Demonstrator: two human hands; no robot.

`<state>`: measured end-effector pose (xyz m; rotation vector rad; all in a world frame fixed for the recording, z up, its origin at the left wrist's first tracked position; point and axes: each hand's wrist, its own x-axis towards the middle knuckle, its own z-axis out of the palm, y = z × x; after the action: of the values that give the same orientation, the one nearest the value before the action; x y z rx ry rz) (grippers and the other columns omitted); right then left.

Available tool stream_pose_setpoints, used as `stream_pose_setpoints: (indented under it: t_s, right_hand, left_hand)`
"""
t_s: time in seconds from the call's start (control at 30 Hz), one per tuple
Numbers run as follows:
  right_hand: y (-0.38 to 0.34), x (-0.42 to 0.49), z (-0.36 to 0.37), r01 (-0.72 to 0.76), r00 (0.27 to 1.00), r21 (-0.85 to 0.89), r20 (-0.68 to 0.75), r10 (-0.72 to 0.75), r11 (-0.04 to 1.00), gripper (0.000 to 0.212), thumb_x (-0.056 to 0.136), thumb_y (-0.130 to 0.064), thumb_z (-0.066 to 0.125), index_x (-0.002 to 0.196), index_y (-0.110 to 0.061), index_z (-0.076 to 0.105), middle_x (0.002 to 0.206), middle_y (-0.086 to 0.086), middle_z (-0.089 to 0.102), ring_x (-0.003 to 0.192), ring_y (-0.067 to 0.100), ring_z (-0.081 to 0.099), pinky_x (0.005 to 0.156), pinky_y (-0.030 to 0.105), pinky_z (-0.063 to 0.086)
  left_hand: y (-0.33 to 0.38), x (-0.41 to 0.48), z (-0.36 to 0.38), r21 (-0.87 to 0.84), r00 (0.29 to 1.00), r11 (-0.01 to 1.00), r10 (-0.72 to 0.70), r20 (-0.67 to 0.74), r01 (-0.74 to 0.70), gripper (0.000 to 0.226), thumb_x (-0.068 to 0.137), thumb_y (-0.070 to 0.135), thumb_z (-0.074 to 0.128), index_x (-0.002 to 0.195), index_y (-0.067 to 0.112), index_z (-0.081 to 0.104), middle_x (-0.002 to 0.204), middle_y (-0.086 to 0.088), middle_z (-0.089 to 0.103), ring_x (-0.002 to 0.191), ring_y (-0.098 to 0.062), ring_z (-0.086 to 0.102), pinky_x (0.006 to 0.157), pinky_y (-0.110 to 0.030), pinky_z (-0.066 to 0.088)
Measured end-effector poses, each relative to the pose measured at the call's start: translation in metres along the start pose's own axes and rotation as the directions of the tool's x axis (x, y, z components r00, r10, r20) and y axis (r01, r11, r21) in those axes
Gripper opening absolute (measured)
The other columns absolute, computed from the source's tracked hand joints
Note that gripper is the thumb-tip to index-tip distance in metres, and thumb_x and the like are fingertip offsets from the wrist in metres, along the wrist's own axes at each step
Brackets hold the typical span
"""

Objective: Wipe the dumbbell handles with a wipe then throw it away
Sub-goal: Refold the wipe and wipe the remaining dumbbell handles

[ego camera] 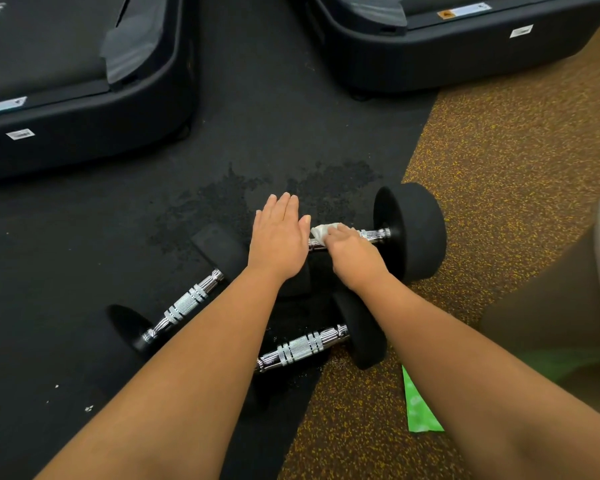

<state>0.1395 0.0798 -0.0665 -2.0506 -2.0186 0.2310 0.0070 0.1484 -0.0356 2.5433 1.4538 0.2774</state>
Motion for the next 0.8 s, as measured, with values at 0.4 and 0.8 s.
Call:
stream_pose_setpoints:
  t_s: [0.4,0.8]
  right_hand:
    - [0.013,-0.018,-0.009,0.103,0.981,0.038,0.163,-0.108,0.994,0.034,0.075,0.006,0.049,0.106,-0.008,0.057,0.117,0.007,0.049,0.104,0.029,0.054,0.075,0.043,0.050]
    - [0.011,-0.020,-0.032,-0.166,0.969,0.419,-0.099,0.226,0.893,0.028,0.090,-0.001,0.049,0.114,-0.007,0.062,0.098,0.015,0.068,0.089,0.028,0.062,0.073,0.029,0.044]
  left_hand:
    - [0.002,0.001,-0.006,-0.008,0.998,1.000,-0.013,0.061,0.014,0.052,0.102,0.034,0.027,0.148,0.009,0.024,0.157,-0.006,0.021,0.147,-0.026,0.009,0.118,-0.048,0.014]
    - [0.020,0.005,-0.010,0.077,0.997,0.994,-0.077,0.024,0.075,0.044,0.100,0.030,0.031,0.132,0.004,0.045,0.139,-0.012,0.043,0.137,-0.033,0.027,0.113,-0.051,0.025]
